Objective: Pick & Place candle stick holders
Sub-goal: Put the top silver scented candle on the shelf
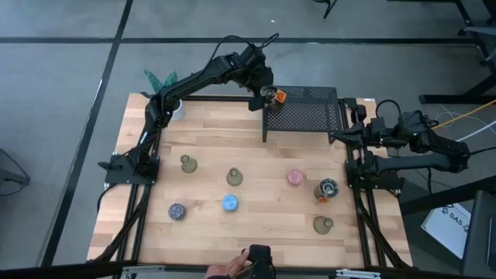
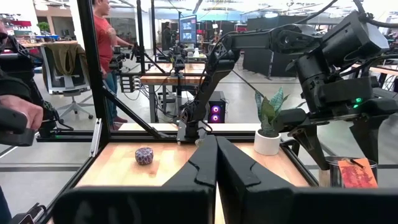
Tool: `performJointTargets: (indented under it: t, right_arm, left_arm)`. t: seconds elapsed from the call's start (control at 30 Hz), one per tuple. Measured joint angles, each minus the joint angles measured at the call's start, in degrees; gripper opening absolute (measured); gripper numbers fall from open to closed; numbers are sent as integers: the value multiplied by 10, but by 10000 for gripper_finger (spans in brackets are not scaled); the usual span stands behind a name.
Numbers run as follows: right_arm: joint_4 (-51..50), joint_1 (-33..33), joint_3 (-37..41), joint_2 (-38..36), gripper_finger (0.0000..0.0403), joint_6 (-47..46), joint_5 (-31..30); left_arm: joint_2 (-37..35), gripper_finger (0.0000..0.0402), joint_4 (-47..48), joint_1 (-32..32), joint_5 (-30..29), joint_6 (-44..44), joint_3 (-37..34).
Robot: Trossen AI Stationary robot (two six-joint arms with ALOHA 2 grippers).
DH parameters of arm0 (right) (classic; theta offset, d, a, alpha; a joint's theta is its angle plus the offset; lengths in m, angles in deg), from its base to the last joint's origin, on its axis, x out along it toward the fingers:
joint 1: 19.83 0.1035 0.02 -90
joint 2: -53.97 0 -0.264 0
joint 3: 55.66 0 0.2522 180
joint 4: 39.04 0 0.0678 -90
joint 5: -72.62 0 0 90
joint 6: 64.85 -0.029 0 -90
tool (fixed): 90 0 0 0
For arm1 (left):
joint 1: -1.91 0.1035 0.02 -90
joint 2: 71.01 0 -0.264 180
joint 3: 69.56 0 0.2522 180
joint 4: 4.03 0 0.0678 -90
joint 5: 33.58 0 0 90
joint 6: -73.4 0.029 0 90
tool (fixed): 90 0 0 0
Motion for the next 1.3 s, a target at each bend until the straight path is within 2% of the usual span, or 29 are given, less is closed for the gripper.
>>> performJointTargets:
  t: [0.6, 0.83, 1.1, 1.3]
  right_arm:
    - [0, 0, 0, 0, 7, 0, 0]
    - [0, 0, 0, 0, 7, 0, 0]
    - [0, 0, 0, 0, 7, 0, 0]
    - [0, 0, 0, 0, 7, 0, 0]
  left_arm:
    - [6, 361, 8, -4, 0, -17, 1]
    - [7, 362, 1, -4, -22, -17, 1]
    - [7, 395, -11, -4, -13, -24, 1]
    - [7, 399, -21, -4, 2, -23, 1]
